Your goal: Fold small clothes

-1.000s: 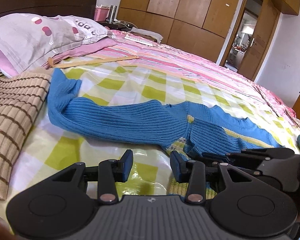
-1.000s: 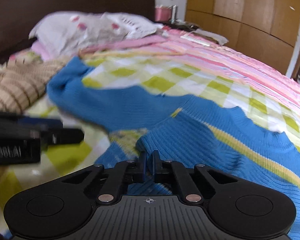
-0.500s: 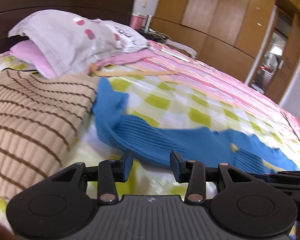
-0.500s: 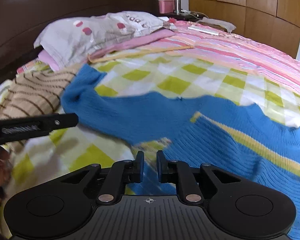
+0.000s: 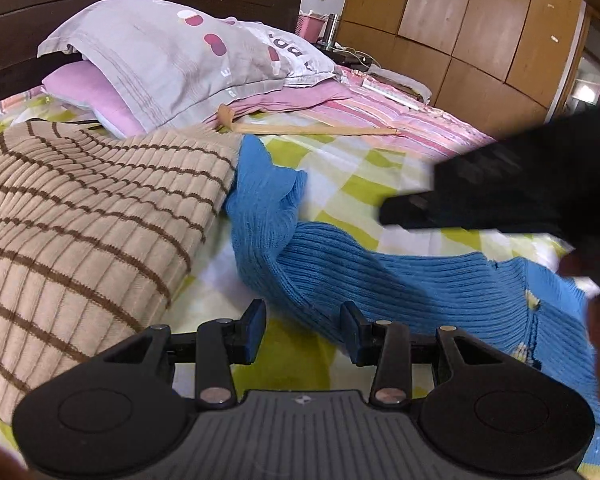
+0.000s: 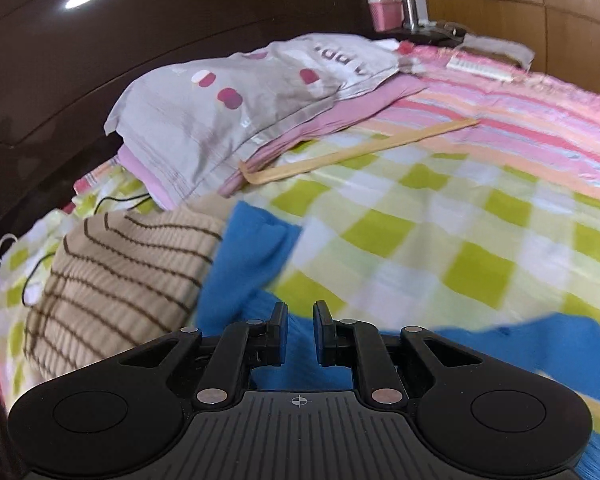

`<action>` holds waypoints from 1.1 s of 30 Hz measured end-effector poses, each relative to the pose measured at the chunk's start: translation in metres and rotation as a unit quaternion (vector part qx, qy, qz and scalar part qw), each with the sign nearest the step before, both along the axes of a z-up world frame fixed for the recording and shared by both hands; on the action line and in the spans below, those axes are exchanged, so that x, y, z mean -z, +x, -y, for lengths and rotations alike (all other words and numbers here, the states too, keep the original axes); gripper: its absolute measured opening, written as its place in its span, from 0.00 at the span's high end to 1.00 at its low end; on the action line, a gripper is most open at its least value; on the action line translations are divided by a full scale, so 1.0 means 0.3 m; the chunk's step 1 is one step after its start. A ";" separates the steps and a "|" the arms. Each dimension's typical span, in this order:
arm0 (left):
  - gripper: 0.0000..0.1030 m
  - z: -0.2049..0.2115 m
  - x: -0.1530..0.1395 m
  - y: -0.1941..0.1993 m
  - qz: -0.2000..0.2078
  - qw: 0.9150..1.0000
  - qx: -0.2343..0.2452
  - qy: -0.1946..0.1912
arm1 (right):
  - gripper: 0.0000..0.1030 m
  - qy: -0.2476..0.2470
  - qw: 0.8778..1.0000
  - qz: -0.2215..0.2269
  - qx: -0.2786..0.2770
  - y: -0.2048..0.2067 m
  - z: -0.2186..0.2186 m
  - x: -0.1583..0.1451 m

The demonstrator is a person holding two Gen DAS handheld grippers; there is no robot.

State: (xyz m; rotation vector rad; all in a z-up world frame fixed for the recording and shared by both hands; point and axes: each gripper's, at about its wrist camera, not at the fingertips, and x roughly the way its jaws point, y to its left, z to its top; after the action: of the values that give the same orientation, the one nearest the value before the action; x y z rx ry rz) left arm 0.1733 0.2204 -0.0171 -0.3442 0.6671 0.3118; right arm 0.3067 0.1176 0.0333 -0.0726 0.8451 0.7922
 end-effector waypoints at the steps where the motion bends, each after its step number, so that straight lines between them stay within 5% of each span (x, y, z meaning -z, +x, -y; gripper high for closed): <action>1: 0.55 -0.001 0.002 -0.002 -0.002 1.000 -0.002 0.001 | 0.83 0.000 1.000 -0.005 0.001 0.017 -0.024 0.010; 14: 0.55 -0.042 0.017 -0.021 -0.005 1.000 -0.009 -0.011 | 0.78 0.018 0.996 -0.088 0.012 0.190 -0.225 0.140; 30: 0.55 -0.034 0.016 -0.025 -0.002 1.000 -0.009 -0.007 | 0.76 0.105 0.982 -0.148 0.050 0.226 -0.192 0.137; 33: 0.55 -0.032 0.018 -0.025 -0.002 1.000 -0.009 -0.004 | 0.70 0.112 0.979 -0.165 0.045 0.231 -0.193 0.137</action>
State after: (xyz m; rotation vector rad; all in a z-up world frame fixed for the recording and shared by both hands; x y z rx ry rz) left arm 0.1659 0.2299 -0.0225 -0.3574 0.6702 0.3263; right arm 0.3761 0.1755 -0.0077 0.3028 1.0580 0.8203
